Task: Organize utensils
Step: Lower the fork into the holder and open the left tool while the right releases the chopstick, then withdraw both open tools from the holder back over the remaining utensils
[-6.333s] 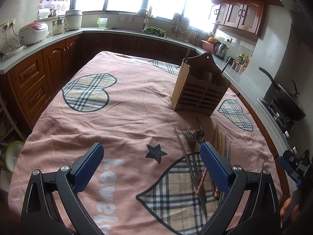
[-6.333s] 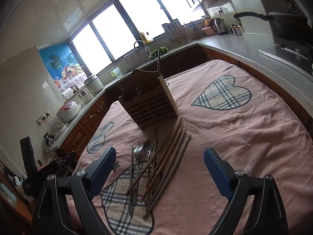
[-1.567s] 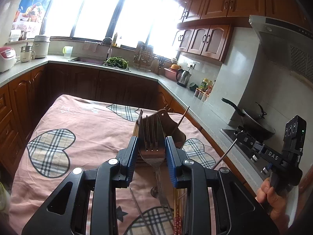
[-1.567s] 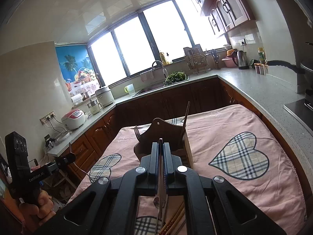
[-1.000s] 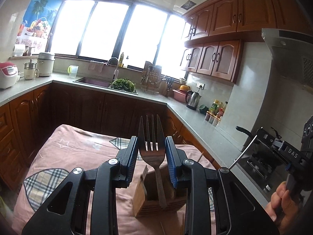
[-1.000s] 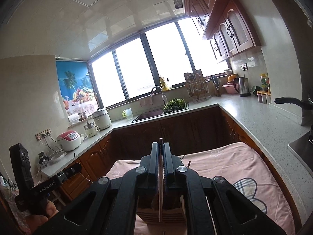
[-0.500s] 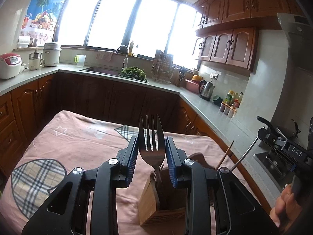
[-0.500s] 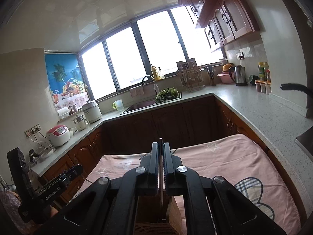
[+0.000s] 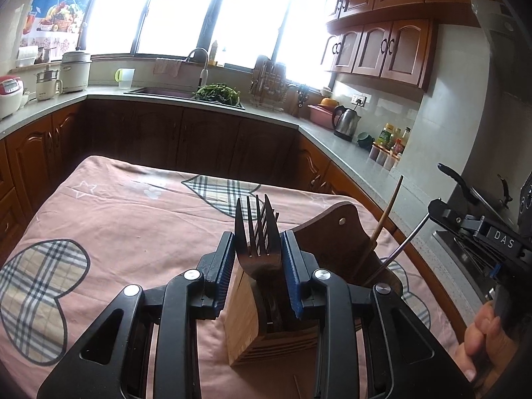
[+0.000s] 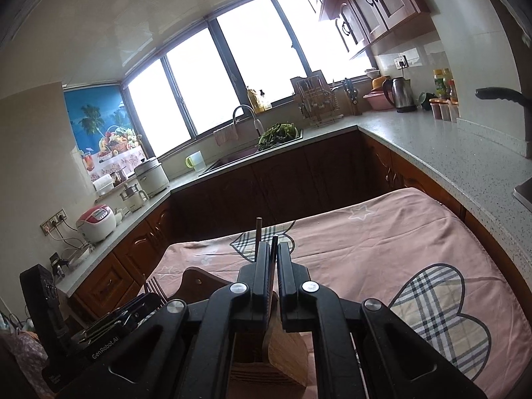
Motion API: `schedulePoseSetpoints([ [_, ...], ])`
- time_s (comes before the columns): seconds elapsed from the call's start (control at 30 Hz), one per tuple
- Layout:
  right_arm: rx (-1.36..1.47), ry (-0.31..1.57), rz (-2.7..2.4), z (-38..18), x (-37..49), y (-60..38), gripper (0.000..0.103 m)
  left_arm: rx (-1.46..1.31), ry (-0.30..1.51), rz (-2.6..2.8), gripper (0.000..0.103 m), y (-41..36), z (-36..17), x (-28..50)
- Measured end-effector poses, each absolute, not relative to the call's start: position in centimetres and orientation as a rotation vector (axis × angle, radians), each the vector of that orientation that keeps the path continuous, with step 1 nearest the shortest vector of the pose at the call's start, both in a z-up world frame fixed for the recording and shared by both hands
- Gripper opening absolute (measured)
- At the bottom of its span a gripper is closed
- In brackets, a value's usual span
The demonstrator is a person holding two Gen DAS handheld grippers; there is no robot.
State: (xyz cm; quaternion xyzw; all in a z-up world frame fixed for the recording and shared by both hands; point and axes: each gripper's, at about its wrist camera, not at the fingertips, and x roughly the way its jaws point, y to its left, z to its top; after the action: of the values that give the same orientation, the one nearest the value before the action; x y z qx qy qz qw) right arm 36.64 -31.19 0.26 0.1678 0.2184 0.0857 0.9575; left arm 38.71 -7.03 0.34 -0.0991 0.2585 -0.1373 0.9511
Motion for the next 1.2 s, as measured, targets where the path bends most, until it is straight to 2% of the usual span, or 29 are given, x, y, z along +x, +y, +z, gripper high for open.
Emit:
schedulePoseSetpoints([
  [0.23,0.356,0.449,0.182,0.3,36.7,-31.4,0.005,-0.196,0.539,-0.288,0.028,-7.0,0.6,38.9],
  [0.3,0.362,0.457,0.185,0.2,36.9,-31.5,0.009,-0.192,0.542,-0.286,0.028,-7.1,0.8,39.1],
  [0.47,0.37,0.475,0.188,0.1,36.9,-31.5,0.011,-0.19,0.552,-0.286,0.028,-7.2,1.0,39.3],
  [0.53,0.388,0.478,0.19,0.0,36.8,-31.6,0.022,-0.191,0.556,-0.287,0.029,-7.2,1.1,39.3],
  [0.57,0.397,0.476,0.197,0.0,36.8,-31.7,0.041,-0.193,0.559,-0.288,0.029,-7.2,1.0,39.4],
  [0.6,0.4,0.473,0.198,0.0,36.7,-31.7,0.055,-0.193,0.561,-0.287,0.032,-7.1,1.0,39.4],
  [0.67,0.4,0.466,0.199,0.1,36.5,-31.7,0.063,-0.195,0.566,-0.285,0.043,-7.0,0.9,39.3],
  [0.7,0.402,0.467,0.2,0.1,36.3,-31.7,0.063,-0.197,0.565,-0.284,0.05,-7.0,0.9,39.2],
  [0.77,0.409,0.471,0.204,0.0,36.2,-31.7,0.068,-0.198,0.563,-0.287,0.051,-7.0,0.9,38.9],
  [0.83,0.416,0.476,0.208,-0.1,36.1,-31.7,0.07,-0.195,0.565,-0.288,0.063,-7.0,1.0,38.6],
  [0.93,0.423,0.484,0.215,-0.2,35.7,-31.6,0.074,-0.192,0.557,-0.286,0.071,-6.8,1.3,37.8],
  [1.03,0.426,0.491,0.225,-0.3,34.9,-31.4,0.079,-0.186,0.56,-0.273,0.087,-6.4,1.5,36.8],
  [1.1,0.43,0.492,0.23,-0.4,33.9,-31.3,0.086,-0.189,0.566,-0.27,0.09,-5.9,1.5,35.8],
  [1.2,0.434,0.493,0.232,-0.5,32.3,-31.3,0.089,-0.196,0.6,-0.262,0.091,-5.0,1.2,34.4],
])
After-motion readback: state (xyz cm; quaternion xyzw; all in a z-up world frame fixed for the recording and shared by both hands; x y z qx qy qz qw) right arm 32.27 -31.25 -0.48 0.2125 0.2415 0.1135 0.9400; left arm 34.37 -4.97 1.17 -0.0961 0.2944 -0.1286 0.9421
